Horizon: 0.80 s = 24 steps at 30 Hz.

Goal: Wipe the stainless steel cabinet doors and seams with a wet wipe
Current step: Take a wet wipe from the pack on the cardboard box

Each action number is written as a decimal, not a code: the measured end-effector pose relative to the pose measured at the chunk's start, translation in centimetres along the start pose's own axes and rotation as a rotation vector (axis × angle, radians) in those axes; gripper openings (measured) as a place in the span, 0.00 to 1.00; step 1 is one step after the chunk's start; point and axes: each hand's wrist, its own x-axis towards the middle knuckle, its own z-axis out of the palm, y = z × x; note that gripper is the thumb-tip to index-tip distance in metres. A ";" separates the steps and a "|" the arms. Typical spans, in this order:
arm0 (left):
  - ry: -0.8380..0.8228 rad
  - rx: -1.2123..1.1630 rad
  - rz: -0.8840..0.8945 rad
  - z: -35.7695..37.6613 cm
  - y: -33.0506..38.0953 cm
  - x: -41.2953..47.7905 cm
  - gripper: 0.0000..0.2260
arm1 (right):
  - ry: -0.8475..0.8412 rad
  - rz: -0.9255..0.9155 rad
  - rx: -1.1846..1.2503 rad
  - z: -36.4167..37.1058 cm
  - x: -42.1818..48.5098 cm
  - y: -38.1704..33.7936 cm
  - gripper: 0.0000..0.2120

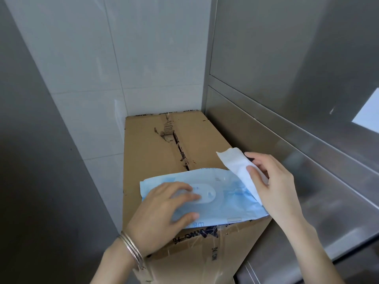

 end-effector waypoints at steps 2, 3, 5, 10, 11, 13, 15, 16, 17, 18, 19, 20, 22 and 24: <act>-0.078 0.045 -0.027 0.6 0.2 -0.6 0.26 | -0.015 -0.034 0.019 0.2 0.0 -0.4 0.12; -0.089 0.066 -0.040 0.9 0.1 -0.8 0.25 | -0.027 -0.043 0.034 0.3 0.0 -0.6 0.12; -0.102 0.114 -0.061 1.3 0.2 -0.7 0.22 | -0.057 -0.049 0.065 0.7 -0.1 -1.0 0.12; -0.186 0.157 -0.128 1.0 -0.4 0.2 0.20 | -0.139 -0.041 0.098 1.8 -0.1 -1.8 0.10; -0.230 0.154 -0.125 0.8 -0.8 0.3 0.23 | -0.139 -0.034 0.094 1.9 0.0 -1.9 0.10; -0.307 0.149 -0.105 0.3 -1.3 0.5 0.30 | -0.113 -0.029 0.080 1.9 0.0 -1.9 0.10; -0.325 0.188 -0.111 0.0 -2.4 1.1 0.31 | -0.078 -0.041 0.061 1.8 0.2 -1.8 0.10; -0.319 0.222 -0.124 -0.1 -3.1 1.6 0.32 | -0.070 -0.047 0.050 1.8 0.4 -1.7 0.10; -0.317 0.265 -0.141 -0.2 -3.9 2.4 0.31 | -0.069 -0.052 0.041 1.9 0.7 -1.7 0.10; -0.322 0.311 -0.160 -0.3 -4.8 3.3 0.29 | -0.074 -0.053 0.034 2.0 0.9 -1.6 0.10; -0.327 0.351 -0.176 -0.3 -5.6 4.2 0.26 | -0.082 -0.052 0.029 2.2 1.2 -1.6 0.10; -0.331 0.382 -0.187 -0.3 -6.4 5.3 0.25 | -0.091 -0.050 0.028 2.5 1.4 -1.5 0.10; -0.344 0.412 -0.204 -0.1 -7.7 7.4 0.23 | -0.105 -0.048 0.020 3.4 1.8 -1.3 0.09; -0.357 0.410 -0.220 0.2 -8.5 9.7 0.23 | -0.111 -0.045 0.011 4.3 2.1 -1.1 0.09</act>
